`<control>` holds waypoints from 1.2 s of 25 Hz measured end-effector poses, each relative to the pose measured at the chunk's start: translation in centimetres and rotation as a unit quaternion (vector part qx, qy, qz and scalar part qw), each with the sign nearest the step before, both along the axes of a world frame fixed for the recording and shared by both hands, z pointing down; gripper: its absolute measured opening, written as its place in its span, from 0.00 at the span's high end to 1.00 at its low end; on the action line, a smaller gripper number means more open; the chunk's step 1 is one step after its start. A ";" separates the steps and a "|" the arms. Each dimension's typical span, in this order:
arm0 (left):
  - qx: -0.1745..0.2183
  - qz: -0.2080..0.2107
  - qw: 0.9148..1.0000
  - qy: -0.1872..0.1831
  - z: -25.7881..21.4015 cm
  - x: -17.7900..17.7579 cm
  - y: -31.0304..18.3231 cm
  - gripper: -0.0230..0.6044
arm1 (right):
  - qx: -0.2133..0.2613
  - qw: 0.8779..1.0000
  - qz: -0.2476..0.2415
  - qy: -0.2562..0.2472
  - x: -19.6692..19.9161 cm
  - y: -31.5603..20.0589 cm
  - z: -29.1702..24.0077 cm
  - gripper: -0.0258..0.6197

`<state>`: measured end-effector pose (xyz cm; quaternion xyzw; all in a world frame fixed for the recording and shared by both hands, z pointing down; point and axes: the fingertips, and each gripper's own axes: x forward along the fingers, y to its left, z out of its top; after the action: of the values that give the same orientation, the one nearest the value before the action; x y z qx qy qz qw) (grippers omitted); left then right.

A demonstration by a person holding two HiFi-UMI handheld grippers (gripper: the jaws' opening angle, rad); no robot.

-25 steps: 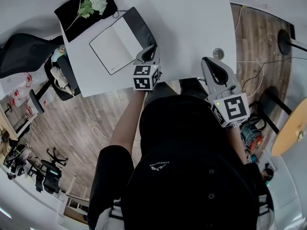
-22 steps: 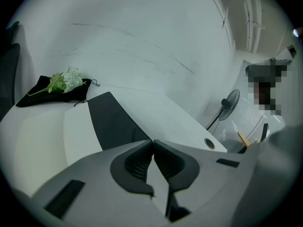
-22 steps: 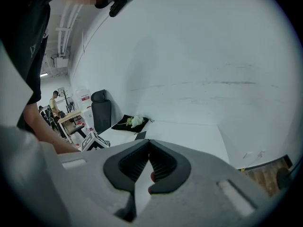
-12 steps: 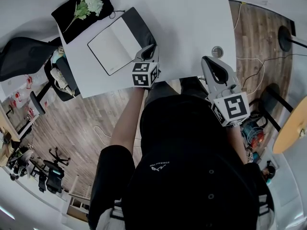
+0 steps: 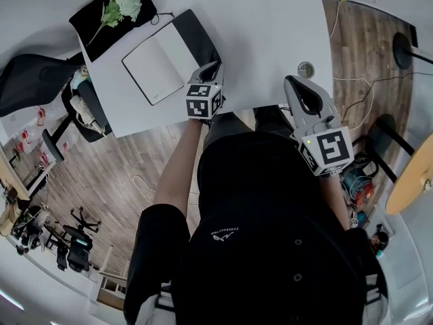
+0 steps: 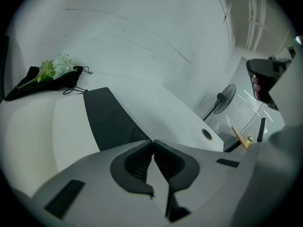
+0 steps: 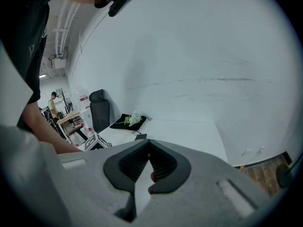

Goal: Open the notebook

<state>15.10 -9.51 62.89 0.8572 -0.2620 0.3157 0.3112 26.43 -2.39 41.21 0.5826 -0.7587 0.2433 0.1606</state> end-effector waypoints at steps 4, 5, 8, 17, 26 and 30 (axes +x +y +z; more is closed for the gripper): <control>-0.006 0.007 1.000 -0.002 0.1 0.1 0.3 0.94 | 0.000 1.000 -0.001 -0.001 0.1 0.1 0.0 0.95; -0.008 0.010 1.000 -0.003 0.2 0.1 0.5 0.94 | 0.000 1.000 -0.001 -0.001 0.1 0.1 0.0 0.95; -0.019 0.018 1.000 -0.002 0.4 0.1 0.8 0.94 | 0.001 1.000 0.000 -0.001 0.0 0.0 0.0 0.95; -0.045 0.046 0.998 -0.008 1.4 0.4 2.2 0.94 | 0.000 1.000 -0.001 0.000 -0.2 -0.1 0.0 0.95; -0.047 0.049 0.997 -0.027 2.3 0.5 2.2 0.93 | 0.000 1.000 0.000 0.001 -0.5 -0.2 0.0 0.95; -0.052 0.044 0.997 -0.029 2.5 0.7 2.4 0.93 | 0.002 1.000 -0.002 0.001 -0.7 0.0 0.0 0.95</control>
<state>15.76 -7.15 65.34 0.8410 -0.2159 0.3670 0.3338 25.75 -2.38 41.17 0.5818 -0.7600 0.2410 0.1608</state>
